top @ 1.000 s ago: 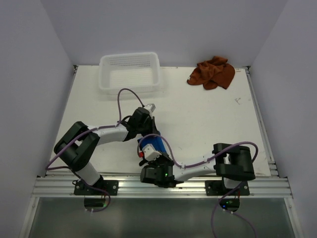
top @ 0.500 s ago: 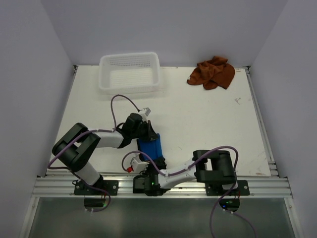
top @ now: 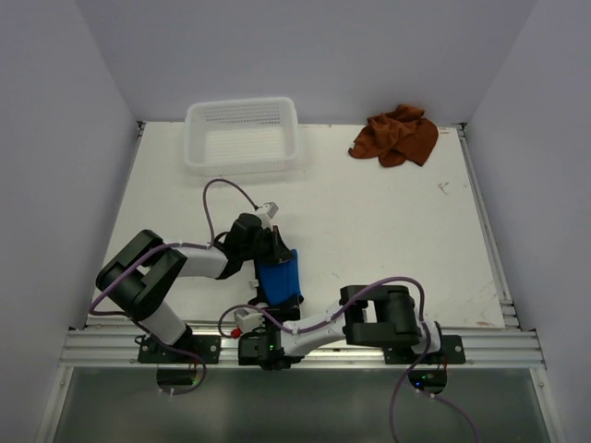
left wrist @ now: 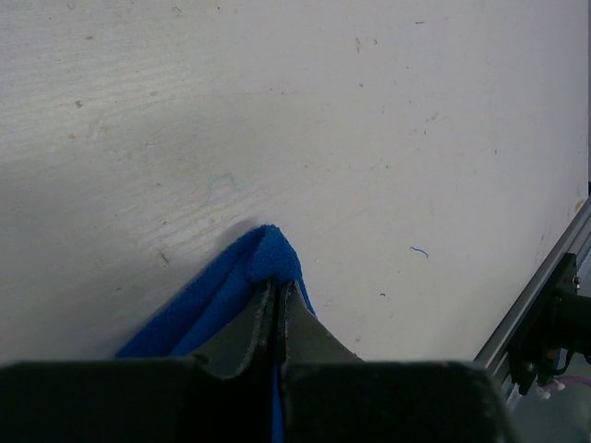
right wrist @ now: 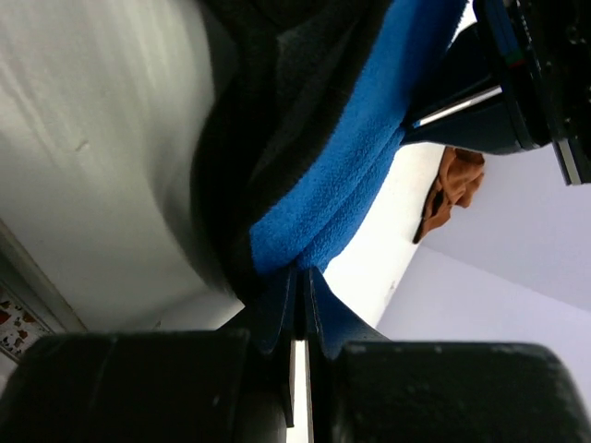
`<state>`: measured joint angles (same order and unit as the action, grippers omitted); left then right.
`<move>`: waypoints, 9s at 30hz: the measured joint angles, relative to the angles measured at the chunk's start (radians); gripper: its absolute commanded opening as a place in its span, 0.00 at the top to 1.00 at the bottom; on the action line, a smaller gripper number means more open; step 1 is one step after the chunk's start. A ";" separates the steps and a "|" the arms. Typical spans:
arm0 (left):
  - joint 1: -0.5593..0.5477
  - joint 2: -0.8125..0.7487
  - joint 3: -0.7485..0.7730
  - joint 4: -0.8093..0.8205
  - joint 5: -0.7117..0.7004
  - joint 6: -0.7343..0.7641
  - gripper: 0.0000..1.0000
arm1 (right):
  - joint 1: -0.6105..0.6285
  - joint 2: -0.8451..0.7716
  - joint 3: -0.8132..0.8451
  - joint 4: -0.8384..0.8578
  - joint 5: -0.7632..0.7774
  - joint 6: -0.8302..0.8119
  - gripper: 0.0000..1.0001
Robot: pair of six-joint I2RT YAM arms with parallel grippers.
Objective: Roll the towels
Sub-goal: Roll the towel
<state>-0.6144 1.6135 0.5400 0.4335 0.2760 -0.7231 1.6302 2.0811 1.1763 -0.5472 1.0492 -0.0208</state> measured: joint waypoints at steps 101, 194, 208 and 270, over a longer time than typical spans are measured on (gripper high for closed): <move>0.013 -0.051 -0.151 0.210 -0.201 0.012 0.84 | -0.688 -0.517 -0.537 0.698 -1.194 0.694 1.00; 0.008 -0.548 -0.119 -0.184 -0.081 -0.028 0.75 | -0.024 -0.008 0.077 -0.116 -0.028 0.446 1.00; -0.098 -0.503 -0.210 -0.159 -0.188 -0.114 0.81 | -0.017 -0.004 0.076 -0.128 -0.017 0.476 1.00; -0.172 -0.549 -0.473 0.064 -0.367 -0.333 0.91 | -0.579 -0.482 -0.391 0.525 -1.125 0.677 0.61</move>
<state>-0.7860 1.0641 0.0669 0.4976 -0.0910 -1.0561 1.0515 1.5993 0.7856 -0.0227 -0.0757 0.6563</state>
